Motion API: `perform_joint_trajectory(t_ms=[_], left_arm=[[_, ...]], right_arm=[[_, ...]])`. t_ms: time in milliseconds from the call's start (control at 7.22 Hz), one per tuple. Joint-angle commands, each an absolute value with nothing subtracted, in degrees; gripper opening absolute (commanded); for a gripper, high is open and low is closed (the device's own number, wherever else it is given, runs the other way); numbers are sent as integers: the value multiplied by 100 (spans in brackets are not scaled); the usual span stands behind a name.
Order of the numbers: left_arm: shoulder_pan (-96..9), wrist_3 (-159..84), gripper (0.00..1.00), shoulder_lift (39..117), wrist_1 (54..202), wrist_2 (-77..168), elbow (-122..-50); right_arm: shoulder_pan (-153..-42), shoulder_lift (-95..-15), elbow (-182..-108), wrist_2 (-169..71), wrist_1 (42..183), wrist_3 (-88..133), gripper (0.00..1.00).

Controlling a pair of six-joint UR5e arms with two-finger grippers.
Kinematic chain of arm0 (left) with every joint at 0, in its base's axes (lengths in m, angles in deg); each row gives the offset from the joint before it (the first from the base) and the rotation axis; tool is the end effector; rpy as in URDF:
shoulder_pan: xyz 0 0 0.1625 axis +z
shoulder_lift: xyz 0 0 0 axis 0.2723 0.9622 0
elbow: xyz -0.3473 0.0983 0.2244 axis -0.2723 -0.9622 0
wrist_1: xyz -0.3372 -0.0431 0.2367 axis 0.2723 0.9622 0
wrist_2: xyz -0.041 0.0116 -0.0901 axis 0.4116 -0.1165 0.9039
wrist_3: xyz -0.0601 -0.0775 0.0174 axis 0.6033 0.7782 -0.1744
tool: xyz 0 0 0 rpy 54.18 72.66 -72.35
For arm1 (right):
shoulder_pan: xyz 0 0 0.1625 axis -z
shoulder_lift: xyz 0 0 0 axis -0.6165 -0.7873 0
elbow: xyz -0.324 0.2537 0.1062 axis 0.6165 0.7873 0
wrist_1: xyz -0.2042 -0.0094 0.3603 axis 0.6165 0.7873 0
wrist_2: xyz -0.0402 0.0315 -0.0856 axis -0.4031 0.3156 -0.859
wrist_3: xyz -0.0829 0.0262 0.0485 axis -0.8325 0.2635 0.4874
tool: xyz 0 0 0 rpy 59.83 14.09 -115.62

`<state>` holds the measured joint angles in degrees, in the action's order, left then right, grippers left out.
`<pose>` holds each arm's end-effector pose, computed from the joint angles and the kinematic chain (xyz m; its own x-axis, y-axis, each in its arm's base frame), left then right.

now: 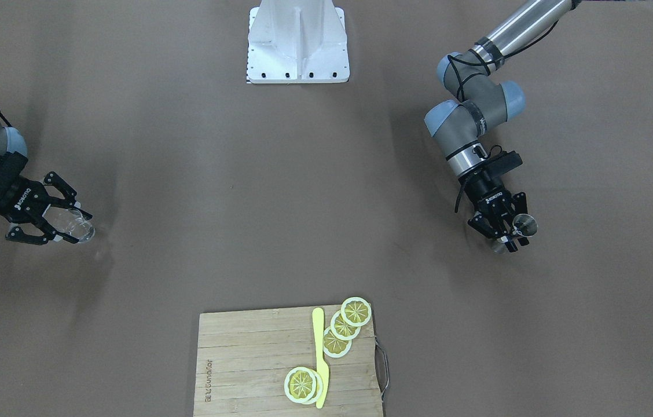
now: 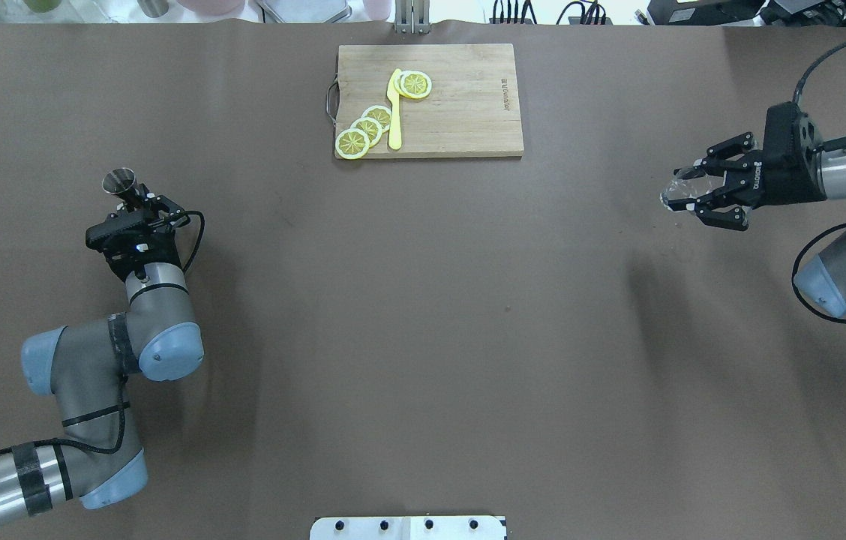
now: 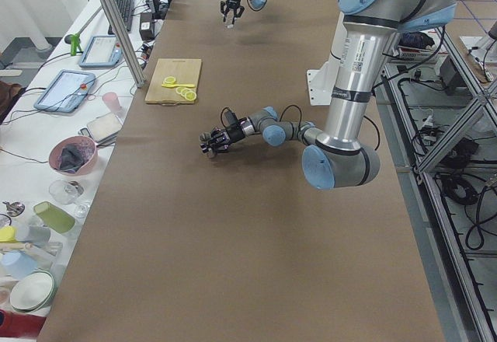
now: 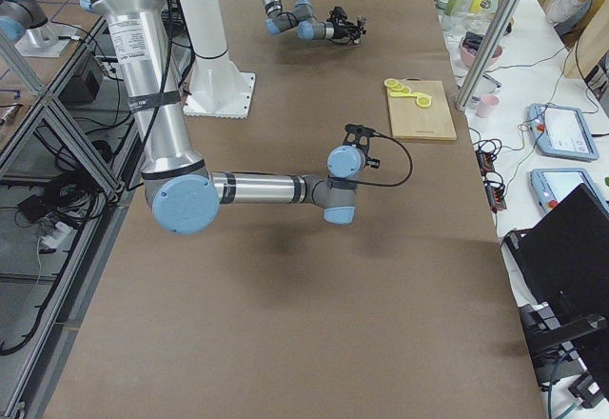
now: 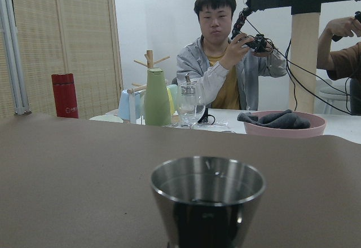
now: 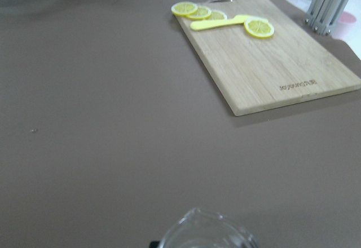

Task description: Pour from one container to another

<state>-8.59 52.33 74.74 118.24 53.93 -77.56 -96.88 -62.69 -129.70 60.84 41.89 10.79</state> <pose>0.4737 -0.4560 0.5067 0.6524 -0.4350 -0.6206 0.7407 0.1929 0.6435 -0.2387 -0.5206 0.4829 0.2771 -0.9486 0.1527 0.0275 0.1667 0.9856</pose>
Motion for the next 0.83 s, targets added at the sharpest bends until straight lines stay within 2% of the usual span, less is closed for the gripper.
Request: perform_joint_trajectory(t_ms=[0, 415, 554, 692], left_arm=[[-890, 5208, 30, 7474, 11902, 5386, -7781], [-1056, 5182, 24, 7465, 11902, 5377, -7904], [-1092, 5181, 17, 7465, 11902, 5386, -7904], [-1075, 5164, 2, 7465, 11902, 5438, -7991]], right_arm=[[-10001, -6096, -13888, 6376, 5180, 1096, 0], [-10344, -5962, -13891, 6667, 5394, 1096, 0], [-10432, -5971, -13882, 6676, 5394, 1096, 0], [-10433, -5980, -13873, 6667, 5403, 1131, 0]])
